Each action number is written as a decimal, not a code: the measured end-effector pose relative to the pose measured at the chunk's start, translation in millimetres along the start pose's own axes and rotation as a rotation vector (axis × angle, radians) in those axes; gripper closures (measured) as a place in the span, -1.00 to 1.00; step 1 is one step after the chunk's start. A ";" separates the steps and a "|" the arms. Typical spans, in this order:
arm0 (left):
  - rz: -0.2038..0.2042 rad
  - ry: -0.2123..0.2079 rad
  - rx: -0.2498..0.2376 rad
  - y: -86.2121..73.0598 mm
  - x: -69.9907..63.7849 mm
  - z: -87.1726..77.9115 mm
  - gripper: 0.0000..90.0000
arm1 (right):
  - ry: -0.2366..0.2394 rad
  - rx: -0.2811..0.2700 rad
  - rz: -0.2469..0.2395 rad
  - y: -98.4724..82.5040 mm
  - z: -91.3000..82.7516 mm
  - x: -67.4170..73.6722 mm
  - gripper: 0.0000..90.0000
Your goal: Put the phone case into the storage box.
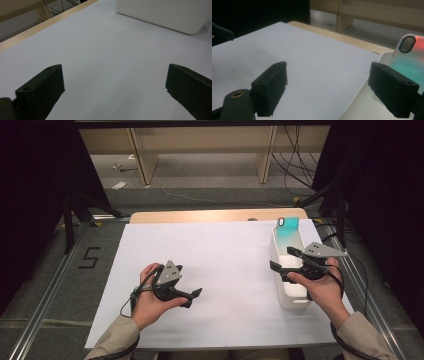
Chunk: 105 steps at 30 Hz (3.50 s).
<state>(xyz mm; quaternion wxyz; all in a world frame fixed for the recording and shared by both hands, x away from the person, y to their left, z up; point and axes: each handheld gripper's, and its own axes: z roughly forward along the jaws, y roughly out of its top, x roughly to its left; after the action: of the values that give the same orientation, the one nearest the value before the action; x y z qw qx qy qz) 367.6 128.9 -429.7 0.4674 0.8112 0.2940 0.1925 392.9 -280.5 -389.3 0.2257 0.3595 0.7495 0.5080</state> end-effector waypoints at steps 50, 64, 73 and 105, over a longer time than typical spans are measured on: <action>0.000 -0.004 -0.004 0.2 -0.4 0.6 -0.97 | 0.010 -0.023 -0.018 -10.2 -16.4 0.2 -0.63; 0.000 -0.006 -0.005 0.3 -0.8 0.7 -0.97 | 0.010 -0.027 -0.016 -15.4 -20.0 0.5 -0.63; 0.000 -0.005 -0.005 0.3 -0.9 0.7 -0.97 | 0.009 -0.036 -0.019 -17.5 -23.4 0.0 -0.64; -0.004 -0.008 -0.007 0.9 -0.4 1.4 -0.97 | 0.016 -0.067 -0.021 -19.8 -26.1 0.5 -0.65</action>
<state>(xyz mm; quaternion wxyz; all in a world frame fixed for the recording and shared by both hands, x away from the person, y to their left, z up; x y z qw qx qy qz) 368.3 127.3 -429.6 0.4716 0.8098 0.2931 0.1895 368.1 -300.3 -397.6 0.2371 0.3397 0.7377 0.5331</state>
